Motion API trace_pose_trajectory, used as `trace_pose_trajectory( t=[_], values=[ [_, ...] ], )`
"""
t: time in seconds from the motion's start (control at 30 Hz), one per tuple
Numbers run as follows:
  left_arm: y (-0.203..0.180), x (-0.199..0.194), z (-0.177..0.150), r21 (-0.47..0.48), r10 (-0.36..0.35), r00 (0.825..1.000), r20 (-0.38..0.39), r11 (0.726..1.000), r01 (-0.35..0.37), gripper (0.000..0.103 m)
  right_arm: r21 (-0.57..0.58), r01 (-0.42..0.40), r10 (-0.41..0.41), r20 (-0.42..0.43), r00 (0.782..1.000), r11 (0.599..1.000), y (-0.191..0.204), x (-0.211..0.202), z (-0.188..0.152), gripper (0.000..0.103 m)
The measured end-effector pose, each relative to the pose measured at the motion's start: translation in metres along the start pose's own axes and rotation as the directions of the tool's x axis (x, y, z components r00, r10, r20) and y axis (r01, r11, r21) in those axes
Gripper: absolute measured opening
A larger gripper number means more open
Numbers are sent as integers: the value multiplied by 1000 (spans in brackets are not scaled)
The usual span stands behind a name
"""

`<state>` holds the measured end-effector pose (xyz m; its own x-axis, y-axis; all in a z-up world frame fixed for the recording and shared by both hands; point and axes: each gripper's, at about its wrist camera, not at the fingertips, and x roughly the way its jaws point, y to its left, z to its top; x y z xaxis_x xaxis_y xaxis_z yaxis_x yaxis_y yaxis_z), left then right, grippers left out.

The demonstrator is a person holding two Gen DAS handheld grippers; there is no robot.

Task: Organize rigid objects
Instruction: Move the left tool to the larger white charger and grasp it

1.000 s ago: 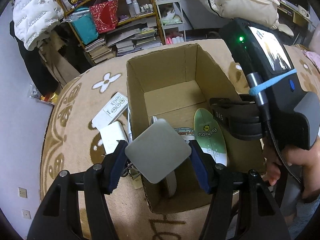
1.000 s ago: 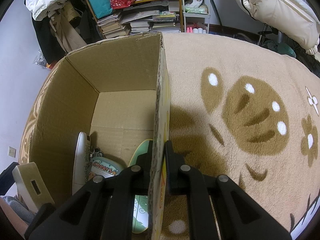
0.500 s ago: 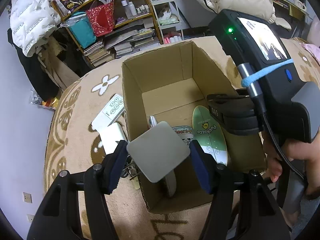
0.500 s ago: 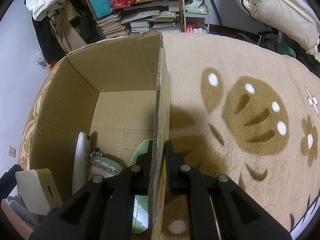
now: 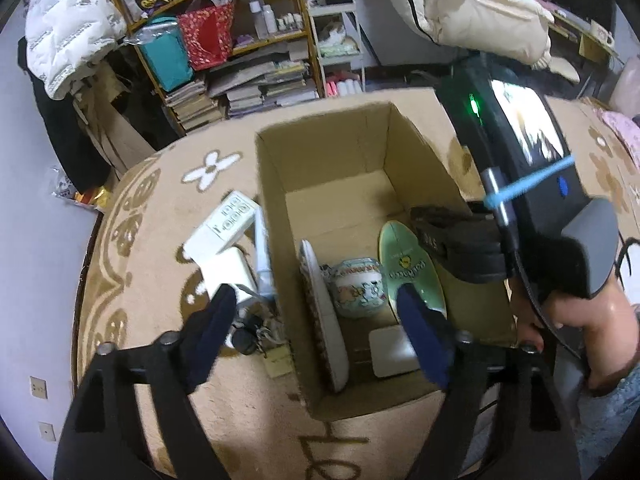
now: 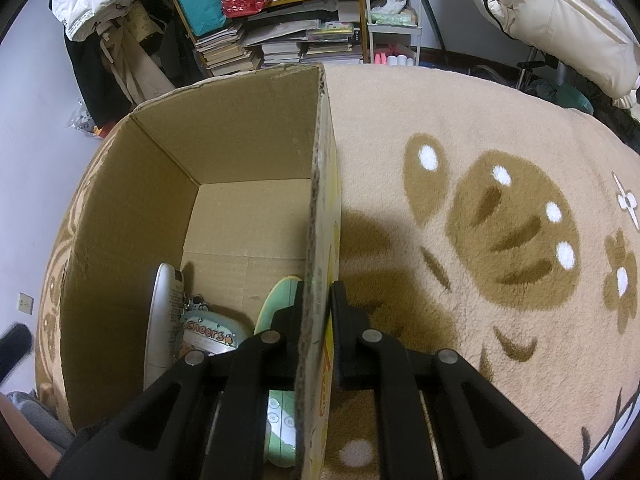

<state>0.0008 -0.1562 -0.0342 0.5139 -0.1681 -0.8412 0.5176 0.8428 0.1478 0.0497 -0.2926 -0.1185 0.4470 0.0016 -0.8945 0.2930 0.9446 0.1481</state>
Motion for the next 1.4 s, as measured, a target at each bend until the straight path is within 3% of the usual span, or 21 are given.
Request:
trace_pose_trajectory(
  t=[0.1,0.23,0.57,0.83,1.0,1.3,1.4],
  values=[
    [12,-5,4,-19,46,999,27,999,-45,100,0,-1,1,0,1000,1000,0,0,0,11],
    [33,2,5,-44,121,993,15,992,-120,101,0,0,0,0,1000,1000,0,0,0,11],
    [104,30,-2,-210,130,988,-80,967,-144,101,-1,0,0,0,1000,1000,0,0,0,11],
    [136,59,-16,-301,127,980,-150,939,-168,101,-1,1,-1,0,1000,1000,0,0,0,11],
    [145,75,-19,-341,113,977,-180,925,-170,101,0,0,0,0,1000,1000,0,0,0,11],
    [135,97,-19,-332,150,974,-167,922,-199,101,1,0,0,0,1000,1000,1,0,0,11],
    [129,109,-19,-303,146,972,-184,932,-198,101,0,1,-1,0,1000,1000,1,0,0,11]
  ],
)
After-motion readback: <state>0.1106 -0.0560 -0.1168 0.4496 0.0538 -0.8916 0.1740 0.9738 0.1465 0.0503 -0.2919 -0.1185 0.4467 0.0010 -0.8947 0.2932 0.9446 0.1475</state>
